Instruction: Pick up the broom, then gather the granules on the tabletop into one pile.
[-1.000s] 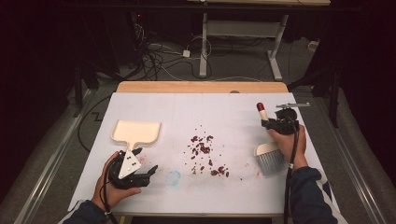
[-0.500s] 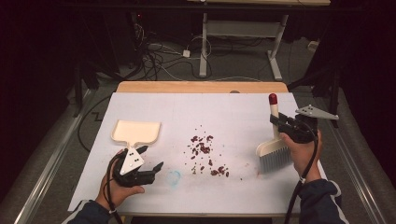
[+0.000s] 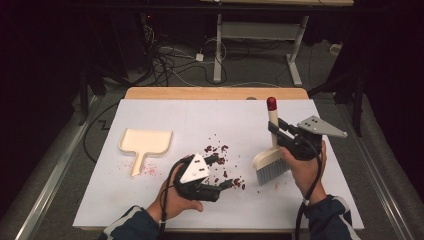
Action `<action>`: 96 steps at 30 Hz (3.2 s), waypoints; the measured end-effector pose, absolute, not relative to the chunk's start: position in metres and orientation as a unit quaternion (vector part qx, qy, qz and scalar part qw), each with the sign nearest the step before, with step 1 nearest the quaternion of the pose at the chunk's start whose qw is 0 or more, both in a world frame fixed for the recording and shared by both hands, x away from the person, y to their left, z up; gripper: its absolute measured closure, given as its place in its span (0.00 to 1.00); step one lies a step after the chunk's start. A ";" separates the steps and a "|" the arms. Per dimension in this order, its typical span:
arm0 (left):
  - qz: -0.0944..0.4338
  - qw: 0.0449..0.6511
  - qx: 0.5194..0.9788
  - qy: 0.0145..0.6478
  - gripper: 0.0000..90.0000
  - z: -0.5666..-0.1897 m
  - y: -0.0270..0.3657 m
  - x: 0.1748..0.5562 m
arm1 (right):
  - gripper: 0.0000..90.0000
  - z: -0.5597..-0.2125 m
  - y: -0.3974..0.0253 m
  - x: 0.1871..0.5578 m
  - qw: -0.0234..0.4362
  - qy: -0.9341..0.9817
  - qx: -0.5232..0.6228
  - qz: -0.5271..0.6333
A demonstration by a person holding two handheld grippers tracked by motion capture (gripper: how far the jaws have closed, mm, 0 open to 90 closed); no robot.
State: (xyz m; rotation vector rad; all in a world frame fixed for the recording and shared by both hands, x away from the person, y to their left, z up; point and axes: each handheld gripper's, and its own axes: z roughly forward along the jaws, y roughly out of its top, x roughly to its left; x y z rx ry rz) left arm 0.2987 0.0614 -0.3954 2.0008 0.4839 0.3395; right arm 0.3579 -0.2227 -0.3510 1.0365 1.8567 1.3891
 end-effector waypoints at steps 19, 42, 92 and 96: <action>0.095 0.502 0.832 0.217 0.64 -0.416 0.035 0.325 | 0.78 -0.352 -0.160 0.318 0.288 0.720 0.317 0.546; 0.082 0.452 0.884 0.090 0.73 -0.392 0.103 0.313 | 0.40 -0.359 -0.182 0.326 0.123 0.855 0.099 0.493; 0.243 0.376 0.835 0.320 0.24 -0.450 0.244 0.278 | 0.75 -0.380 -0.173 0.424 0.250 0.873 0.219 0.356; 0.239 0.369 0.840 0.317 0.24 -0.452 0.241 0.278 | 0.75 -0.391 -0.156 0.446 0.268 0.885 0.200 0.325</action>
